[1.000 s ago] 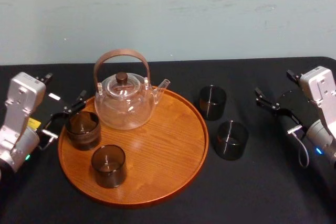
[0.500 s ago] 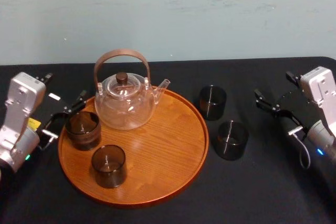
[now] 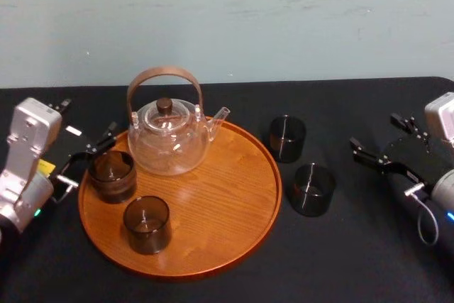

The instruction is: Pick up the glass from the table and place it on the tray.

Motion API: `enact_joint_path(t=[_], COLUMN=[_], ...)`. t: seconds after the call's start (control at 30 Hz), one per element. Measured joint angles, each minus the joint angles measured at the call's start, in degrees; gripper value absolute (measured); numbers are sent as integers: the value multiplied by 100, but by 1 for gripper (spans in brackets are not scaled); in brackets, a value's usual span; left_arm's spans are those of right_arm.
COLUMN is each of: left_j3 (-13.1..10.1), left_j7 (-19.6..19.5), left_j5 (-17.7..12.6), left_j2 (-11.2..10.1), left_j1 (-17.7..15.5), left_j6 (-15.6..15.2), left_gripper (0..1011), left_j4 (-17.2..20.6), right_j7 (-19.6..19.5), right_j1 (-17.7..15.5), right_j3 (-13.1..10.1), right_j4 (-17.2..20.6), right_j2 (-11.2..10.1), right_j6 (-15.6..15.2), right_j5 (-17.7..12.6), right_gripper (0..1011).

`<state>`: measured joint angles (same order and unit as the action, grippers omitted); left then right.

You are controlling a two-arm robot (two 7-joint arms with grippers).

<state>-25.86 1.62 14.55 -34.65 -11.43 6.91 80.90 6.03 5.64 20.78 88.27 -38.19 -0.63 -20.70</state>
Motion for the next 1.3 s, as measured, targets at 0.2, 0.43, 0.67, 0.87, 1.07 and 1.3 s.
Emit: enact_joint_path(t=[0.2,0.43,0.67,0.87,1.07,1.3], left_j3=[-1,0,0,0,0,0], left_j7=[0,0,0,0,0,0], left_j5=[0,0,0,0,0,0], left_j2=[0,0,0,0,0,0], left_j1=[0,0,0,0,0,0], left_j6=[0,0,0,0,0,0], left_gripper=[1001,1001,1001,1001,1001,1001], left_j4=[0,0,0,0,0,0], right_j7=[167,478,705,872,1050,1254], right_j1=[-274,-661,-875,-953,-962,-923], right_j3=[-173,-353,-432,-436,-360,-249], right_j4=[294,686,900,991,1033,1045], right_j2=[-144,-384,-516,-550,-534,-460], right_j6=[-238,-567,-734,-869,-980,-1073], right_j5=[-198,-402,-440,-399,-289,-157], right_gripper=[1002,1002,1003,1002,1003,1002])
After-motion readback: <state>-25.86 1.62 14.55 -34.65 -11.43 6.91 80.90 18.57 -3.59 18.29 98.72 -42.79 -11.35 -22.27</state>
